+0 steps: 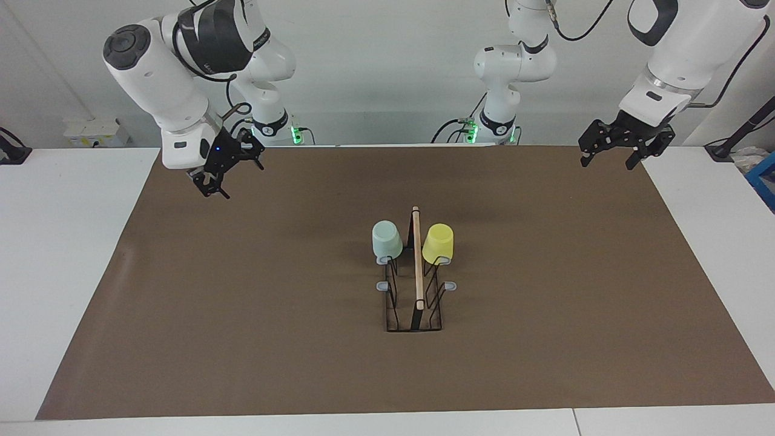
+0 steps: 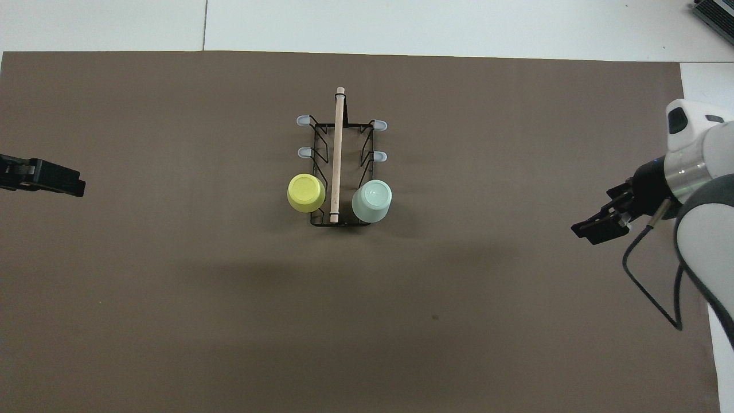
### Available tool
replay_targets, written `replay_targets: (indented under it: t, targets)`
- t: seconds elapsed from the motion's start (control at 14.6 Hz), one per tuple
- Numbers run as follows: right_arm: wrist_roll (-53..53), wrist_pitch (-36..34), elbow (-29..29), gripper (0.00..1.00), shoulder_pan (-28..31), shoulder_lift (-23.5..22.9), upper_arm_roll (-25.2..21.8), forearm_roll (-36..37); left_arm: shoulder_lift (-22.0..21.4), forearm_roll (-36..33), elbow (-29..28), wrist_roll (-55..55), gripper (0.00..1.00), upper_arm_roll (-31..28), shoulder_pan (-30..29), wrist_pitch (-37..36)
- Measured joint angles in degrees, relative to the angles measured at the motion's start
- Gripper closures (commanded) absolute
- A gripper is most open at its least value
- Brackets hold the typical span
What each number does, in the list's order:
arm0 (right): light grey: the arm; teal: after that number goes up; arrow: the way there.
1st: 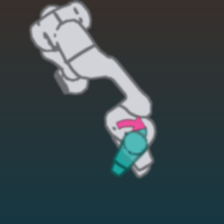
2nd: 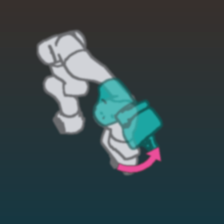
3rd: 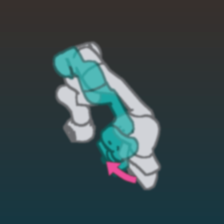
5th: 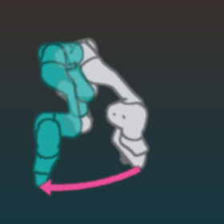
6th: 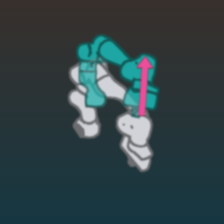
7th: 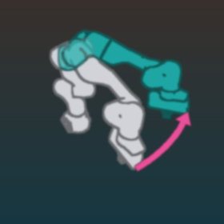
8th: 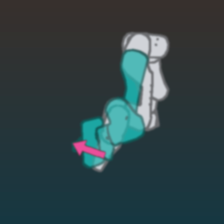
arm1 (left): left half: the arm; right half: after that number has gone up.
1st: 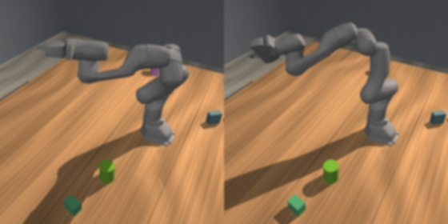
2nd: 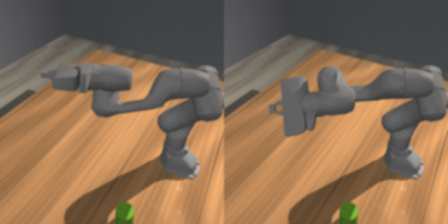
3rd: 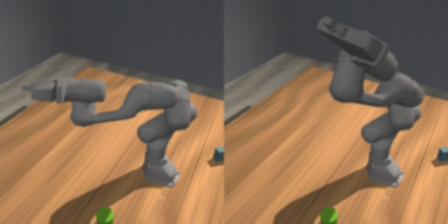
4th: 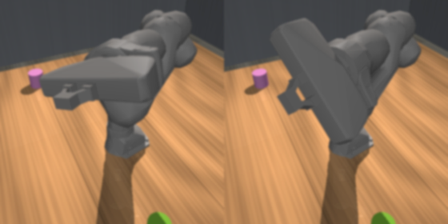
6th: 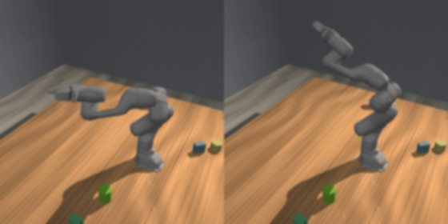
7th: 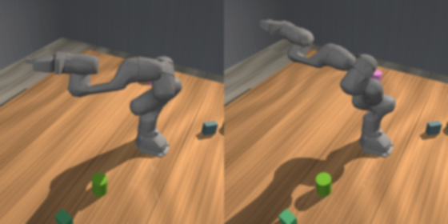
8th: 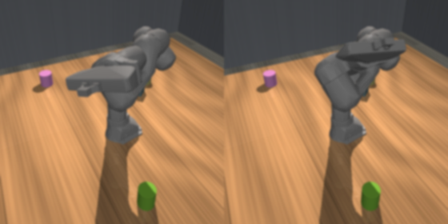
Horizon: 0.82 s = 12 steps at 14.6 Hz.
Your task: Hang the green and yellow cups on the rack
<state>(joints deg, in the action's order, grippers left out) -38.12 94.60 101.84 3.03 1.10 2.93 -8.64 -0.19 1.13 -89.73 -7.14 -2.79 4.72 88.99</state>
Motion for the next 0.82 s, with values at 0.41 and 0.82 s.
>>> replay_targets:
  t: [0.41,0.82]
  targets:
    - [11.3,2.8,-0.6,0.00,-0.1,0.0,-1.7,5.6,0.0,0.0,0.0,0.0,0.00,0.0,0.0,0.0]
    - [30.4,-0.1,-4.3,0.00,-3.9,0.1,-1.7,5.9,0.0,0.0,0.0,0.0,0.00,0.0,0.0,0.0]
